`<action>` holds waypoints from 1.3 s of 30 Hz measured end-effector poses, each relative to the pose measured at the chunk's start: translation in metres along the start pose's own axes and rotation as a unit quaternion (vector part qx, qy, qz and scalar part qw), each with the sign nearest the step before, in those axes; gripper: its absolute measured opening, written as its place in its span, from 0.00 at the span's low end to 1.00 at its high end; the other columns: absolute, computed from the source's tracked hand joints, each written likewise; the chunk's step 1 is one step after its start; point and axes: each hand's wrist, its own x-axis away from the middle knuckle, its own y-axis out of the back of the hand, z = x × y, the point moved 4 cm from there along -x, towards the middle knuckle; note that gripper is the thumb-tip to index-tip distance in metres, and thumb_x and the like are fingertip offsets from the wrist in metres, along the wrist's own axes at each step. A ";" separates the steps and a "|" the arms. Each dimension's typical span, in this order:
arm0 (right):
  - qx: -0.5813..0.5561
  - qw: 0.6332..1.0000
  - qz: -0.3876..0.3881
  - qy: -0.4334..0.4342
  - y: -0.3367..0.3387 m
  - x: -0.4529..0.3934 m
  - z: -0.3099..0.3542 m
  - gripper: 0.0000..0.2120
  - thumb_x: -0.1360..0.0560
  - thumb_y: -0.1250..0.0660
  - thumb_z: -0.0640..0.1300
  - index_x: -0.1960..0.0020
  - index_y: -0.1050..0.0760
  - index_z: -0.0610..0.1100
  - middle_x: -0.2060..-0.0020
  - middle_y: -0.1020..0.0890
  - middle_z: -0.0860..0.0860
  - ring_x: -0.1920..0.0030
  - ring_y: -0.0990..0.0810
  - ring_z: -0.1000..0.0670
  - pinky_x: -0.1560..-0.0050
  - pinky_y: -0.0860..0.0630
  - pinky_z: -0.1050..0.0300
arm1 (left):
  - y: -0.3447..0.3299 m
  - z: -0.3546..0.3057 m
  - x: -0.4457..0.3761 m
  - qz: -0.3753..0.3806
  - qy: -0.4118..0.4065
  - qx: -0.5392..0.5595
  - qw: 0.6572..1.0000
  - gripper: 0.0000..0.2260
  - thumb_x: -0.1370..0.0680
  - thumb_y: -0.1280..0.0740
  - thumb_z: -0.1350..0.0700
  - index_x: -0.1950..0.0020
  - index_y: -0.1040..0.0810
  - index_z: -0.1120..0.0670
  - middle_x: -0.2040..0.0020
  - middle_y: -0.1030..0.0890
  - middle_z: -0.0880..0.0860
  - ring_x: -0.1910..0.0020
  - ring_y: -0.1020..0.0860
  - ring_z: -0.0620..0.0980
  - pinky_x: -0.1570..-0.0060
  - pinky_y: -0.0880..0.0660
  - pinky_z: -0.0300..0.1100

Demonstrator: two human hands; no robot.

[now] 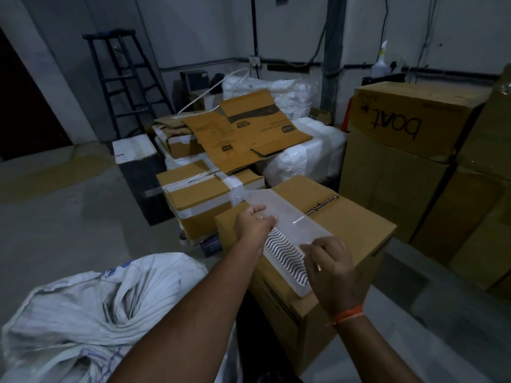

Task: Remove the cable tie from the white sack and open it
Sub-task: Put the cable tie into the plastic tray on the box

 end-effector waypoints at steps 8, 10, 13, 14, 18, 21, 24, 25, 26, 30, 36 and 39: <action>-0.248 0.831 -0.009 -0.498 0.012 0.051 0.000 0.07 0.27 0.25 0.47 0.49 0.16 0.52 0.38 0.24 0.48 0.48 0.24 0.56 0.58 0.26 0.66 | 0.003 0.032 0.019 0.008 0.033 0.076 0.997 0.19 0.26 0.26 0.68 0.37 0.22 0.55 0.52 0.20 0.52 0.50 0.18 0.55 0.41 0.18 0.54; -0.285 0.798 -0.016 -0.530 0.007 0.056 0.001 0.08 0.26 0.26 0.43 0.47 0.16 0.49 0.42 0.20 0.48 0.52 0.21 0.59 0.55 0.21 0.60 | 0.003 0.036 0.023 0.011 0.023 0.065 0.998 0.18 0.25 0.27 0.67 0.38 0.22 0.53 0.51 0.19 0.54 0.50 0.18 0.54 0.46 0.17 0.52; -0.285 0.783 -0.028 -0.553 -0.002 0.058 0.000 0.10 0.27 0.25 0.40 0.47 0.16 0.49 0.44 0.17 0.48 0.49 0.18 0.53 0.46 0.17 0.51 | 0.006 0.035 0.027 0.000 -0.030 -0.033 0.999 0.17 0.23 0.27 0.62 0.35 0.23 0.51 0.45 0.18 0.54 0.51 0.20 0.48 0.57 0.23 0.39; -0.272 0.788 -0.026 -0.552 -0.005 0.058 -0.001 0.10 0.27 0.25 0.41 0.47 0.16 0.49 0.44 0.17 0.48 0.48 0.17 0.52 0.45 0.17 0.50 | 0.007 0.033 0.028 -0.010 -0.061 -0.106 0.992 0.18 0.22 0.28 0.59 0.33 0.23 0.51 0.42 0.18 0.54 0.49 0.20 0.49 0.56 0.24 0.38; -0.217 0.808 -0.006 -0.548 -0.014 0.060 -0.005 0.08 0.28 0.24 0.45 0.54 0.18 0.57 0.43 0.18 0.49 0.49 0.18 0.51 0.46 0.16 0.47 | 0.008 0.028 0.031 -0.041 -0.158 -0.349 0.923 0.20 0.21 0.29 0.51 0.29 0.22 0.52 0.33 0.18 0.55 0.36 0.20 0.55 0.37 0.24 0.47; -0.193 0.814 0.019 -0.548 -0.019 0.065 -0.006 0.07 0.29 0.25 0.48 0.57 0.20 0.60 0.44 0.19 0.49 0.51 0.18 0.50 0.51 0.15 0.47 | 0.006 0.029 0.035 -0.039 -0.159 -0.389 0.907 0.21 0.20 0.30 0.52 0.27 0.23 0.54 0.30 0.20 0.55 0.32 0.22 0.55 0.34 0.26 0.45; -0.198 0.807 0.016 -0.556 -0.021 0.069 -0.007 0.05 0.33 0.27 0.51 0.58 0.19 0.60 0.48 0.18 0.48 0.55 0.16 0.50 0.54 0.15 0.47 | 0.004 0.035 0.037 -0.022 -0.139 -0.405 0.903 0.23 0.20 0.31 0.52 0.25 0.26 0.54 0.28 0.22 0.56 0.29 0.25 0.56 0.32 0.27 0.46; -0.208 0.802 0.016 -0.559 -0.020 0.071 -0.007 0.05 0.34 0.27 0.51 0.58 0.18 0.60 0.51 0.17 0.50 0.56 0.16 0.50 0.54 0.15 0.47 | 0.003 0.037 0.036 -0.014 -0.129 -0.404 0.905 0.23 0.20 0.31 0.51 0.24 0.27 0.53 0.28 0.23 0.56 0.29 0.25 0.56 0.32 0.28 0.47; -0.225 0.796 0.018 -0.562 -0.020 0.072 -0.006 0.06 0.33 0.27 0.50 0.57 0.17 0.58 0.54 0.16 0.52 0.56 0.16 0.50 0.54 0.15 0.46 | 0.003 0.039 0.036 -0.004 -0.119 -0.394 0.912 0.24 0.19 0.31 0.52 0.24 0.28 0.53 0.27 0.24 0.56 0.28 0.26 0.57 0.31 0.28 0.48; -0.262 0.795 0.014 -0.547 -0.018 0.076 -0.009 0.05 0.28 0.26 0.43 0.53 0.16 0.50 0.58 0.15 0.55 0.54 0.16 0.52 0.51 0.16 0.46 | 0.003 0.043 0.031 0.029 -0.087 -0.301 0.949 0.24 0.20 0.29 0.57 0.24 0.28 0.54 0.24 0.26 0.55 0.26 0.28 0.56 0.28 0.32 0.45; -0.317 0.768 0.014 -0.556 -0.023 0.083 -0.017 0.05 0.30 0.24 0.42 0.55 0.15 0.51 0.58 0.13 0.48 0.53 0.14 0.45 0.50 0.16 0.41 | 0.004 0.057 0.028 0.035 -0.038 -0.163 0.985 0.23 0.22 0.27 0.60 0.28 0.24 0.49 0.31 0.21 0.55 0.36 0.21 0.56 0.36 0.22 0.51; -0.339 0.758 0.021 -0.557 -0.017 0.078 -0.019 0.04 0.28 0.25 0.37 0.55 0.15 0.45 0.58 0.14 0.47 0.51 0.15 0.44 0.48 0.17 0.45 | 0.003 0.060 0.024 0.037 -0.027 -0.132 0.990 0.21 0.22 0.28 0.61 0.30 0.22 0.49 0.38 0.20 0.56 0.44 0.19 0.53 0.45 0.19 0.47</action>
